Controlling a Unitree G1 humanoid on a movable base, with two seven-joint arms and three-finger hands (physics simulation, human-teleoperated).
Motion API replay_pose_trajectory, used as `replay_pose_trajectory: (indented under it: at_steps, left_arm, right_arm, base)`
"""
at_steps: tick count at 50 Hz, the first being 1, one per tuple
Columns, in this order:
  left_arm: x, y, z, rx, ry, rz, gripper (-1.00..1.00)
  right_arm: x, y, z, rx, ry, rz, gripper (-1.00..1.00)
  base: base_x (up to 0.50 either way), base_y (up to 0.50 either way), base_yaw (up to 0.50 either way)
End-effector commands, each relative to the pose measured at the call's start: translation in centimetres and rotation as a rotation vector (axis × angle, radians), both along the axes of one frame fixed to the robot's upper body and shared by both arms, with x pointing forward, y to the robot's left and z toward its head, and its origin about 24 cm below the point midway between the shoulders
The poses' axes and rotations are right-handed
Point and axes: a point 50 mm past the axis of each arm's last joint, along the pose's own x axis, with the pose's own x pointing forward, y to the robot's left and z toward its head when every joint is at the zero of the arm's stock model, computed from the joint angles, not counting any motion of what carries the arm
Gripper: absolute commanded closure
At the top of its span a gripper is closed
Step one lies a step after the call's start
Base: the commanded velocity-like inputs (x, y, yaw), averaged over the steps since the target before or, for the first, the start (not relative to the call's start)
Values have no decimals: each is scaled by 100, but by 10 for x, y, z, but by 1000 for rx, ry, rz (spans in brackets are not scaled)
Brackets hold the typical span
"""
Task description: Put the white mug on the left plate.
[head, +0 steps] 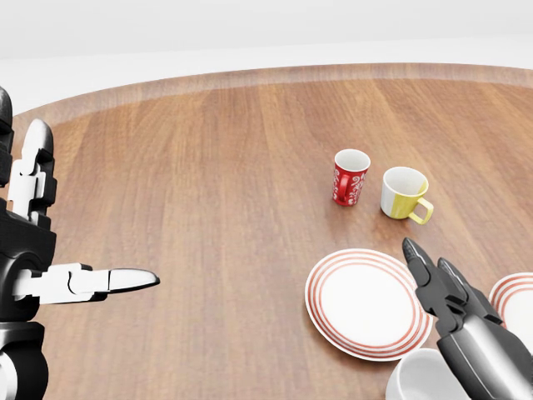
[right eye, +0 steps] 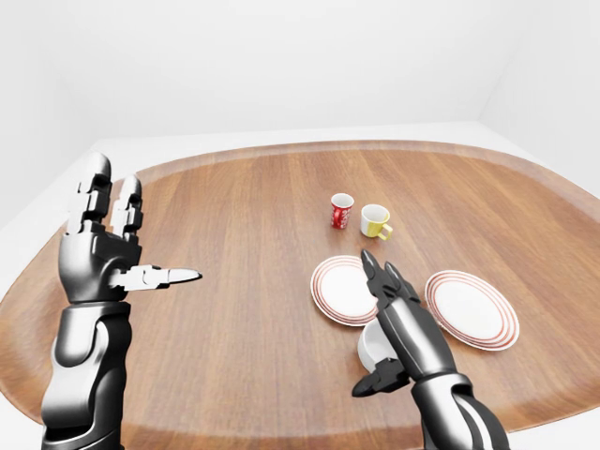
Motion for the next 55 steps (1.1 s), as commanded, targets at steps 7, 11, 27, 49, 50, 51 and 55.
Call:
replay_pose_trajectory:
  at_steps: [7, 11, 27, 49, 50, 51, 55]
  left_arm:
    - [0, 0, -1, -1, 2, 1, -97]
    - [0, 0, 0, 0, 1, 0, -97]
    - [0, -1, 0, 0, 2, -2, -96]
    - [0, -1, -1, 1, 7, -3, -97]
    - [1, -1, -2, 1, 7, -3, -97]
    - [1, -1, -2, 1, 8, -3, -97]
    - [1, -1, -2, 0, 9, -4, -97]
  right_arm:
    - [3, 9, 0, 4, -1, 54, -100]
    - [4, 8, -4, -12, 20, 52, -100]
    - [11, -3, -19, -77, 97, -7, -100]
    - [14, 0, -23, -98, 119, 9, -100]
    - [14, 0, -23, -99, 121, 8, -100]
    - [15, 0, -24, -98, 123, 8, -100]
    - [16, -2, -29, -100, 148, 6, -100]
  base:
    - [0, 0, 0]
    - [0, 0, 0]
    - [0, 0, 0]
    - [0, 0, 0]
    - [0, 0, 0]
    - [0, 0, 0]
    - [0, 0, 0]
